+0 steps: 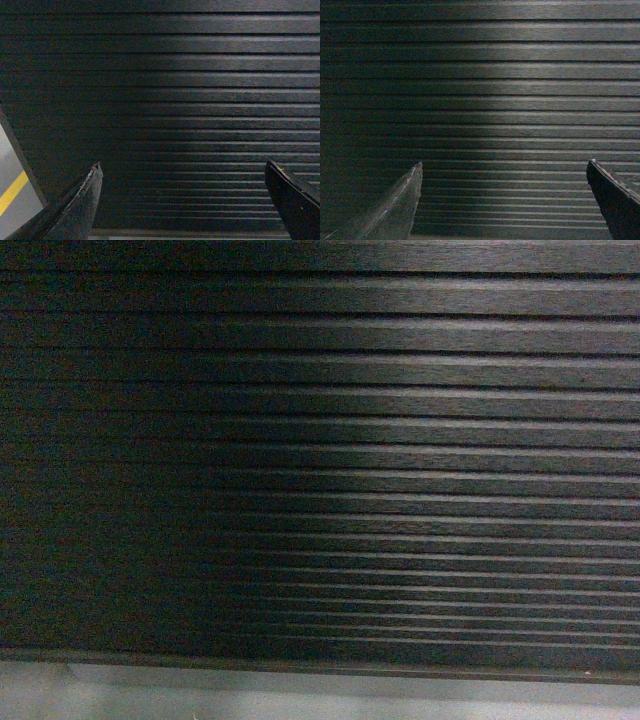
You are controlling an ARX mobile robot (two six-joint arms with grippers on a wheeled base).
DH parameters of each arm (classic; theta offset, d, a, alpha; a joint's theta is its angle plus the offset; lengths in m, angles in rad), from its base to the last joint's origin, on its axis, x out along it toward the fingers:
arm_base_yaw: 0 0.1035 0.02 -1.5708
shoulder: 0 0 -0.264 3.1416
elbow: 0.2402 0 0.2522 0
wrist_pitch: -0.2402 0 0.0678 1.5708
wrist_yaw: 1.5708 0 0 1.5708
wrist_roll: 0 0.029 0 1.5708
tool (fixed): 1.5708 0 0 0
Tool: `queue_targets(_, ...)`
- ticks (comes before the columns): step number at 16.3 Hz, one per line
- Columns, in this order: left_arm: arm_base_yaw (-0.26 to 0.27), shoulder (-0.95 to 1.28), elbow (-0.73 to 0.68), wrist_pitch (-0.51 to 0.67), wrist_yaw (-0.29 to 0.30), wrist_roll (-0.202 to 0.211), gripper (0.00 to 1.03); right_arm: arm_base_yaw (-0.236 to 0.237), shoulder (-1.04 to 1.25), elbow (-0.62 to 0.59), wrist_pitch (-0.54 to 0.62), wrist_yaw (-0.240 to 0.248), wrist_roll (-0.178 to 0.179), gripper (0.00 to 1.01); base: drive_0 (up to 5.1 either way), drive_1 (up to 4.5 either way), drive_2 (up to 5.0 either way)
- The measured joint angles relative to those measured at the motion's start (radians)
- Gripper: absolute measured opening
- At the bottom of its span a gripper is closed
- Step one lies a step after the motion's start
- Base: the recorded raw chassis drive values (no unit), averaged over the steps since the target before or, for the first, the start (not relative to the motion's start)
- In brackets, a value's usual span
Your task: Place dark red mango on scale at checkout
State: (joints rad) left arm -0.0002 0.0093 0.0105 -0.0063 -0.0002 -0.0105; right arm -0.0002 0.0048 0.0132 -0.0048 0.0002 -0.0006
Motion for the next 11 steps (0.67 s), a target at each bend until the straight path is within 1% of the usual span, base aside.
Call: queue_targets(11, 0.0, 0.0, 0.0, 0.0, 0.0, 0.0, 0.98, 0.0, 0.0, 0.0, 0.0, 0.0, 0.0, 0.98, 0.0, 0.0, 0.0)
